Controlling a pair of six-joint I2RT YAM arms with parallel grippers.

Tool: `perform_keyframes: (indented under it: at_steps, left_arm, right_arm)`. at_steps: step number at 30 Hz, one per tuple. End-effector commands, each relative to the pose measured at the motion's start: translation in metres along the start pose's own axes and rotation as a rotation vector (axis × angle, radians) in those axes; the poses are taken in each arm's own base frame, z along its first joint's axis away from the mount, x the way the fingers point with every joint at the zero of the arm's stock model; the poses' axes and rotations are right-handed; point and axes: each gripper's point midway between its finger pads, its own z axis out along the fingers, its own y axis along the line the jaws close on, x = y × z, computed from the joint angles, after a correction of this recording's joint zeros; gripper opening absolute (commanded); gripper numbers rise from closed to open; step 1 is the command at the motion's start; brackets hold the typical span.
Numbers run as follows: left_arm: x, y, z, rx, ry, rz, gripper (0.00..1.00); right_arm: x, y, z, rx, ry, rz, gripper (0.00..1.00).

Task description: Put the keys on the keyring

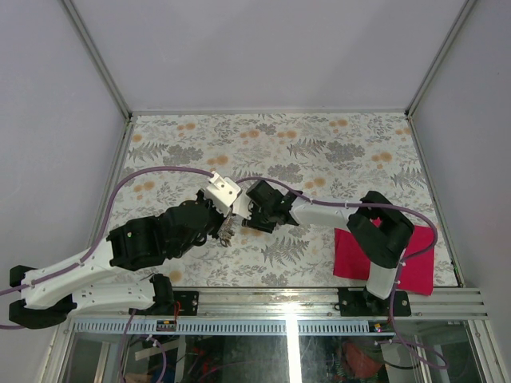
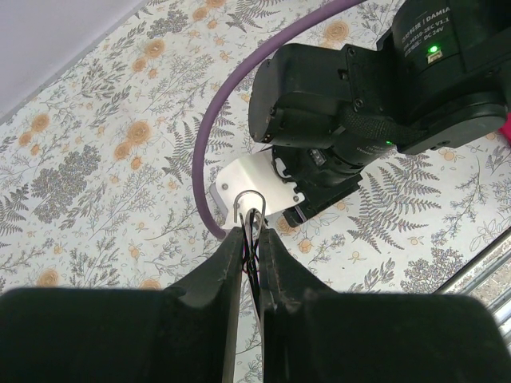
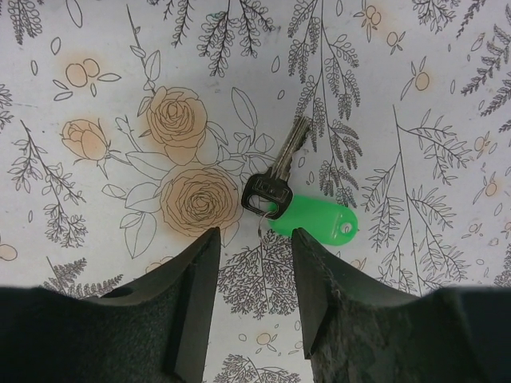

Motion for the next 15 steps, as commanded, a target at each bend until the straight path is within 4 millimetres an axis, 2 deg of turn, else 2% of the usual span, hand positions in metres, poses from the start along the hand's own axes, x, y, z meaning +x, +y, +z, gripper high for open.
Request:
perform_keyframes:
  at_steps: [1,15]
  left_arm:
    - [-0.018,0.009,-0.008,-0.026,-0.049,-0.034,0.0]
    - [-0.018,0.009,-0.007,-0.028,-0.045,-0.031,0.0]
  right_arm:
    - [-0.003,-0.008,0.006,0.03,0.001,-0.032,0.47]
    - [0.008,-0.011,0.019,0.048,0.037,-0.045,0.39]
